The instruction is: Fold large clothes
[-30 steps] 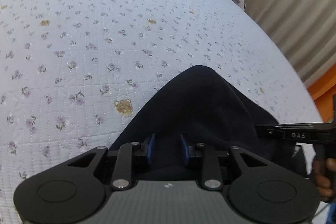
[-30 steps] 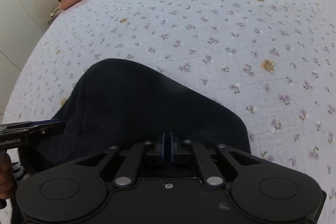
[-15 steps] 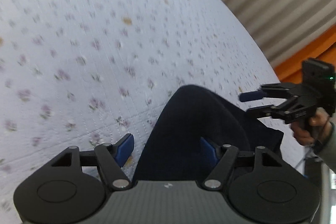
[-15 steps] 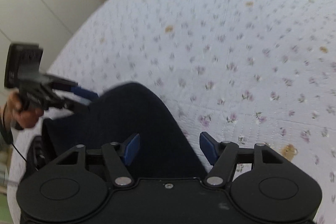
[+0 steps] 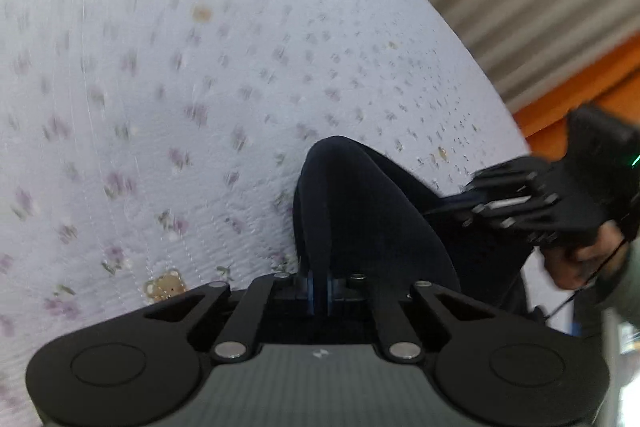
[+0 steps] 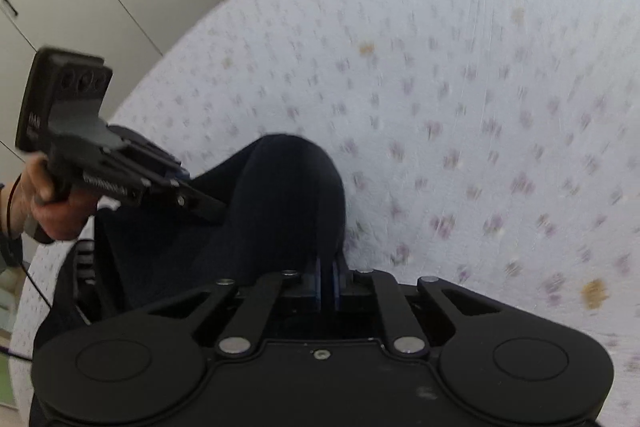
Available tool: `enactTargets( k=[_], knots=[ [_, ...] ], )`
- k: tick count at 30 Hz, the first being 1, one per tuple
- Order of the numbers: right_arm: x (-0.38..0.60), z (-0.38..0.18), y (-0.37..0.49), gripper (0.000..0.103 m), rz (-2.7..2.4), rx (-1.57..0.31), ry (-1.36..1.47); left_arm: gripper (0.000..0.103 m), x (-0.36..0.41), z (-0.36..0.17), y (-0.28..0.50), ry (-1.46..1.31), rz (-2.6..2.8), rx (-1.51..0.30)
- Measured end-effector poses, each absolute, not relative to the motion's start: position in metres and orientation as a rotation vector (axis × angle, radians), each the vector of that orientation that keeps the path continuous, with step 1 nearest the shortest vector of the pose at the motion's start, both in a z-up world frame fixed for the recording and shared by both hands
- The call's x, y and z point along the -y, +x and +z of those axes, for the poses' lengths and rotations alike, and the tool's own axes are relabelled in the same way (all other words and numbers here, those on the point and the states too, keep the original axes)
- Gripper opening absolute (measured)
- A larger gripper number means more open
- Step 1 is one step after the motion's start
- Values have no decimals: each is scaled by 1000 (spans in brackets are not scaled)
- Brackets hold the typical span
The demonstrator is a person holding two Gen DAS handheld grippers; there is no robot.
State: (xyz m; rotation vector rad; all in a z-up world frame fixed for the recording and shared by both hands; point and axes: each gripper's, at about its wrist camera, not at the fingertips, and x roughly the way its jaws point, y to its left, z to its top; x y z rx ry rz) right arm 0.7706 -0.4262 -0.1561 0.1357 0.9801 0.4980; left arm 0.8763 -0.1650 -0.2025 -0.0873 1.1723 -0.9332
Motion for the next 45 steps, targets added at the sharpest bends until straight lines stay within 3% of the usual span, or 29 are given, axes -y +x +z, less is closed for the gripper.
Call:
enactTargets(
  k=[10, 14, 17, 18, 20, 23, 25, 28, 29, 30, 34, 35, 36, 37, 38, 39, 45],
  knots=[
    [411, -8, 599, 8, 439, -634, 5, 5, 102, -38, 726, -124, -1058, -705],
    [379, 3, 512, 8, 445, -613, -85, 5, 80, -12, 643, -93, -1094, -668],
    [361, -22, 458, 11, 492, -765, -132, 6, 72, -22, 588, -47, -1157, -769],
    [357, -37, 443, 17, 512, -856, -142, 7, 71, -37, 569, -21, -1189, -865],
    [352, -66, 419, 59, 527, -1026, -158, 10, 71, -73, 539, 57, -1187, -1041],
    [367, -94, 401, 57, 474, -1168, -73, 11, 65, -123, 513, 142, -1099, -1237],
    [386, -101, 407, 67, 352, -1180, 90, 14, 56, -140, 517, 56, -1019, -1283],
    [410, -115, 417, 78, 206, -1164, 465, 37, 38, -145, 536, -188, -892, -1252],
    [412, -125, 420, 79, 171, -1167, 589, 52, 35, -145, 543, -262, -832, -1220],
    [410, -137, 421, 79, 154, -1178, 682, 58, 34, -148, 549, -318, -769, -1192],
    [396, -177, 426, 78, 35, -1237, 867, 59, 45, -167, 576, -463, -663, -1184],
    [393, -188, 426, 72, 46, -1244, 917, 58, 51, -173, 579, -450, -652, -1213],
    [389, -196, 427, 60, 73, -1246, 968, 56, 60, -179, 581, -409, -648, -1235],
    [385, -197, 430, 23, 110, -1238, 1003, 49, 69, -185, 579, -376, -656, -1248],
    [382, -192, 433, 12, 141, -1217, 1008, 16, 77, -190, 578, -349, -667, -1257],
    [381, -180, 436, 12, 167, -1165, 983, 5, 84, -191, 577, -343, -695, -1251],
    [412, -99, 437, 11, 303, -789, 830, 5, 51, -143, 576, -682, -863, -933]
  ],
)
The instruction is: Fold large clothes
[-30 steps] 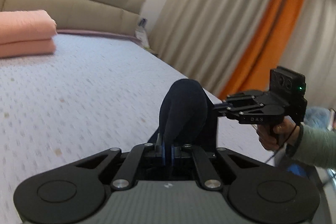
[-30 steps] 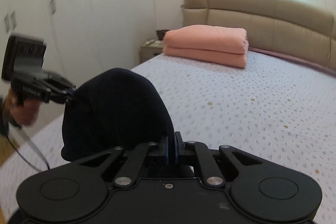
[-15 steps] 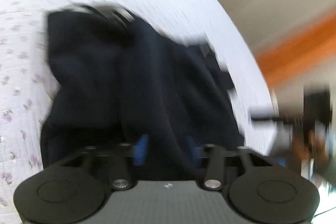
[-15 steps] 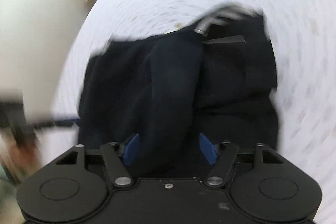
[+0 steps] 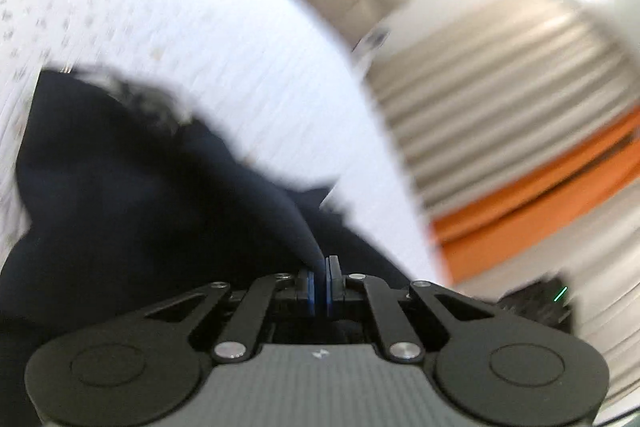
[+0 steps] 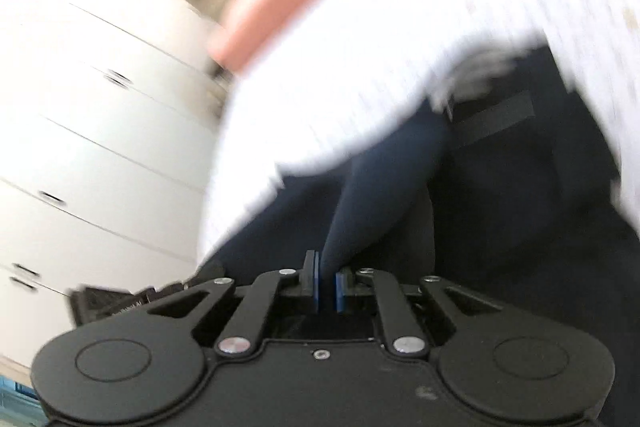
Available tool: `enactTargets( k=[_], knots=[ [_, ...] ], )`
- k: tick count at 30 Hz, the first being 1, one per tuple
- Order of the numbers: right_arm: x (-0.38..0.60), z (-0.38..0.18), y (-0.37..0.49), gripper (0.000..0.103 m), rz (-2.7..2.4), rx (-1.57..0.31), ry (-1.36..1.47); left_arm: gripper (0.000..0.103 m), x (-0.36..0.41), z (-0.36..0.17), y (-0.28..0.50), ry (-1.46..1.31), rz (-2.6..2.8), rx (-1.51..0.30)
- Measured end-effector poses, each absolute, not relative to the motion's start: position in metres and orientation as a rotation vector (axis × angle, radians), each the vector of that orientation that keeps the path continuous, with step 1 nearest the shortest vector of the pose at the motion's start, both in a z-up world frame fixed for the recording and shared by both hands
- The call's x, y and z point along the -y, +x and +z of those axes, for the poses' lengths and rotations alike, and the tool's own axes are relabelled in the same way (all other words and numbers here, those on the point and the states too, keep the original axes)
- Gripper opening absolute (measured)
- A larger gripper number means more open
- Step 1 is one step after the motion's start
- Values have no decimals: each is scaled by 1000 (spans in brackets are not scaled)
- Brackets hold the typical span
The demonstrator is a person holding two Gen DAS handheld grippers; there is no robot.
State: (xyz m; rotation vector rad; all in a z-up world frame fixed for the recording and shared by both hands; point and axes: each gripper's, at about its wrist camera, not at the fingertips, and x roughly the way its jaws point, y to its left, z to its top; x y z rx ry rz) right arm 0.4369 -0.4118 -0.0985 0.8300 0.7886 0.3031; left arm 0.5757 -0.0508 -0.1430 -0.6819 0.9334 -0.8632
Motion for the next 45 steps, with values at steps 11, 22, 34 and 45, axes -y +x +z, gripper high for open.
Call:
enactTargets(
  k=[11, 22, 34, 45],
  knots=[
    [429, -150, 374, 39, 83, -1152, 745, 11, 3, -212, 543, -474, -692, -1284],
    [295, -130, 440, 37, 278, -993, 315, 14, 74, -124, 520, -388, -1044, -1006],
    [337, -151, 391, 23, 155, -978, 321, 5, 46, -182, 465, -319, -719, -1070],
    [281, -199, 371, 23, 238, -923, 151, 8, 82, -205, 403, -194, -755, -1056]
  ],
)
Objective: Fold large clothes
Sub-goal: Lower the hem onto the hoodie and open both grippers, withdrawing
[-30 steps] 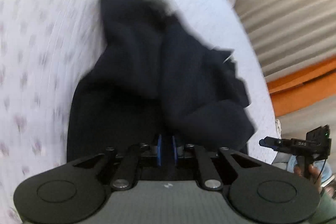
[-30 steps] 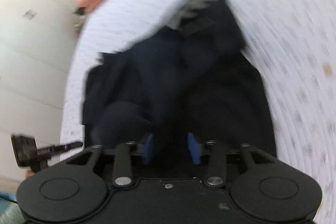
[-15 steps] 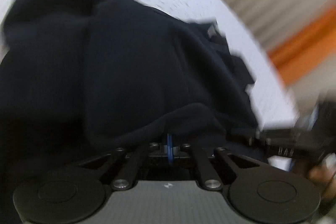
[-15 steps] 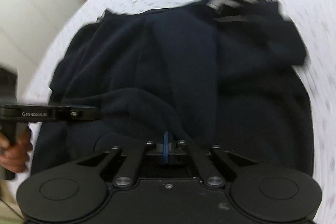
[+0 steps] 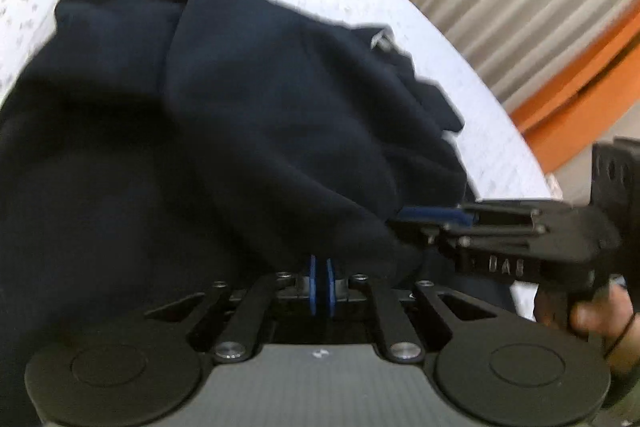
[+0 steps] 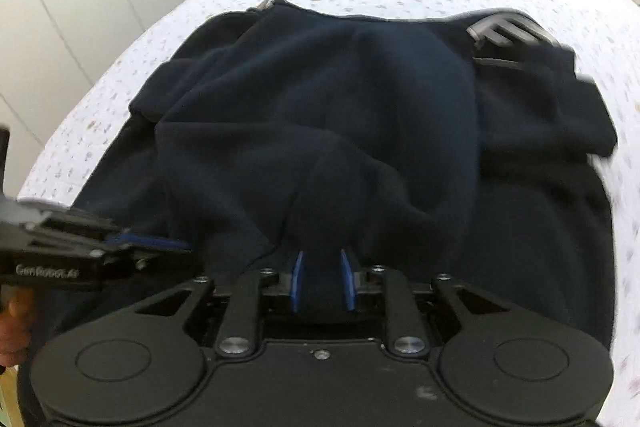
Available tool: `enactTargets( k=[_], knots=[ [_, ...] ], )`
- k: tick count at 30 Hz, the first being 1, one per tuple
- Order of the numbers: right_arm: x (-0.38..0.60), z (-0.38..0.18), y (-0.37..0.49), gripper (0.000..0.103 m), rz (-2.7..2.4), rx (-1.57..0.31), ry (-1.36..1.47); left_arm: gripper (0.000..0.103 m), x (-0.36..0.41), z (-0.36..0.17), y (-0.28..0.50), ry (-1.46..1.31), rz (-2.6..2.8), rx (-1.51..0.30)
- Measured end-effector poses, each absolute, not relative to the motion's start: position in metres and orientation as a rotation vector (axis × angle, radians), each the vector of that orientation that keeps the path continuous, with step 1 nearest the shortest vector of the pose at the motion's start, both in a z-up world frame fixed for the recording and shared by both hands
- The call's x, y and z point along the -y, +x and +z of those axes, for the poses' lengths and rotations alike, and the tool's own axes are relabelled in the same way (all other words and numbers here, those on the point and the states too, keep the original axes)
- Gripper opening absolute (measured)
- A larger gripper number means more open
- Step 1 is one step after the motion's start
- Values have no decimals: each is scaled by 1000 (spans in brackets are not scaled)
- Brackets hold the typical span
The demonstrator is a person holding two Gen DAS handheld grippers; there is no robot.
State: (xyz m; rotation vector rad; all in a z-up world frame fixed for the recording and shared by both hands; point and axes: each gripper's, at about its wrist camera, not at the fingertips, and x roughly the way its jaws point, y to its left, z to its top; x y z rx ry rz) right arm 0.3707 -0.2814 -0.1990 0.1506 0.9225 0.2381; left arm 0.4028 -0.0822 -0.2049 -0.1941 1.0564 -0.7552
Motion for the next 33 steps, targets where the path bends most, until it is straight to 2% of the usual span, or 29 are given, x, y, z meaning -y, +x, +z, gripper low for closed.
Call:
enactTargets(
  k=[3, 6, 7, 10, 11, 14, 15, 20, 23, 31, 33],
  knots=[
    [291, -191, 347, 24, 226, -853, 150, 8, 62, -206, 386, -208, -778, -998],
    [299, -180, 319, 31, 207, -791, 151, 9, 31, -188, 358, -201, -749, -908],
    [302, -176, 308, 37, 197, -777, 142, 10, 22, -183, 353, -213, -738, -888],
    [313, -162, 271, 67, 143, -724, 119, 15, -13, -166, 319, -232, -680, -811],
    [318, -157, 254, 73, 113, -708, 122, 20, -24, -162, 304, -227, -650, -792],
    [335, -156, 204, 79, 14, -731, 151, 34, -62, -152, 252, -243, -578, -758],
    [341, -159, 188, 79, -8, -760, 164, 40, -65, -152, 240, -262, -559, -755],
    [364, -180, 126, 80, -85, -905, 238, 57, -95, -143, 184, -263, -421, -825],
    [373, -196, 112, 80, -71, -921, 336, 63, -110, -150, 162, -275, -366, -847],
    [373, -231, 120, 80, -60, -1005, 417, 65, -129, -195, 153, -471, -298, -930],
    [369, -235, 122, 71, -24, -1002, 445, 65, -127, -201, 155, -476, -288, -942]
  ],
)
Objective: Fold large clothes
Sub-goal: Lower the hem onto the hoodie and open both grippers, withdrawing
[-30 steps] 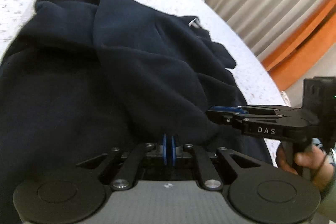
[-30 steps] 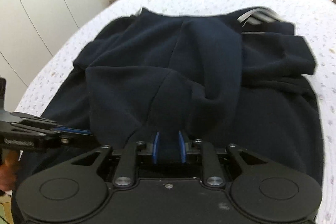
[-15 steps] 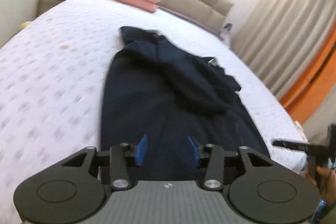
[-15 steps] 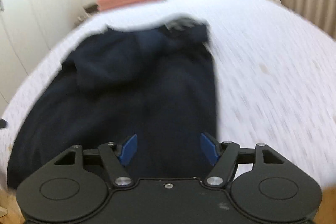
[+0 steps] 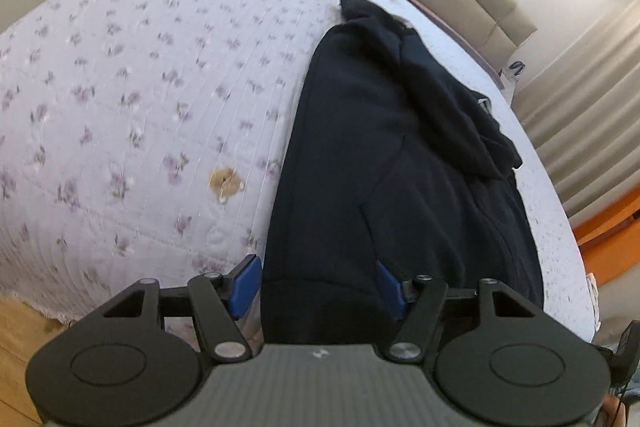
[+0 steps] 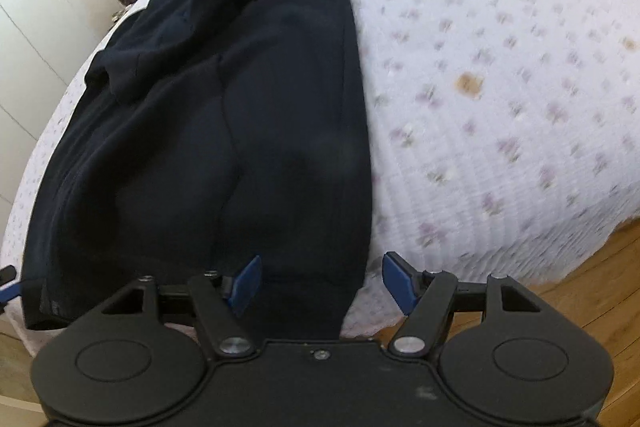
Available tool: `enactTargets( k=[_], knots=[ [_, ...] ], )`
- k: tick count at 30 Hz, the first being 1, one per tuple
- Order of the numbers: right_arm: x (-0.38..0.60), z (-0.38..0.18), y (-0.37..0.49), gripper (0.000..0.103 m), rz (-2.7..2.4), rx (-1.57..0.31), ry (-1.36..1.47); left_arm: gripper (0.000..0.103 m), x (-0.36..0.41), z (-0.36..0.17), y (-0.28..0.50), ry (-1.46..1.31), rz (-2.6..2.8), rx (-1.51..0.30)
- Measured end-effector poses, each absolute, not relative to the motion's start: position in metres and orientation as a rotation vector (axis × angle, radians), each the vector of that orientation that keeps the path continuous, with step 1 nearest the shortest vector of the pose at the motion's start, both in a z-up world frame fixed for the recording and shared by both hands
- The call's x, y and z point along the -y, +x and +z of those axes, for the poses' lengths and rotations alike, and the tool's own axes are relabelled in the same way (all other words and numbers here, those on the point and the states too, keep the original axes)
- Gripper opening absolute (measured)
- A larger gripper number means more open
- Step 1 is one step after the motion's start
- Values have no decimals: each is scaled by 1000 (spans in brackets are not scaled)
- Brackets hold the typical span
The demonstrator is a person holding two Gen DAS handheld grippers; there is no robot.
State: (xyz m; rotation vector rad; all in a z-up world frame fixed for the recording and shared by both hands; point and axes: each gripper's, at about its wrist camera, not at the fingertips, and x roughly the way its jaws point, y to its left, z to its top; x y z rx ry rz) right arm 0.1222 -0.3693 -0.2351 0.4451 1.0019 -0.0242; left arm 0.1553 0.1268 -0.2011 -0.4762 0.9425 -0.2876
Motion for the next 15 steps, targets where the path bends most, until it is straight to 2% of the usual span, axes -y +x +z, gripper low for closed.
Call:
enactTargets(
  k=[1, 2, 4, 5, 8, 12, 15],
  knots=[
    [366, -234, 122, 61, -33, -984, 430, 65, -125, -204, 157, -479, -285, -948],
    [361, -233, 123, 41, -47, -983, 383, 65, -124, -206, 158, -482, -283, -950],
    [358, -228, 121, 23, -49, -971, 340, 65, -124, -205, 159, -479, -280, -951],
    [359, -224, 119, 19, -53, -961, 336, 65, -124, -205, 159, -476, -280, -953],
    [361, -208, 106, 17, -139, -934, 221, 65, -125, -208, 158, -473, -284, -956],
    [374, -214, 102, 18, -137, -952, 300, 65, -127, -209, 154, -473, -272, -953],
    [376, -236, 116, 30, -100, -1042, 367, 65, -129, -215, 154, -482, -274, -964]
  ],
)
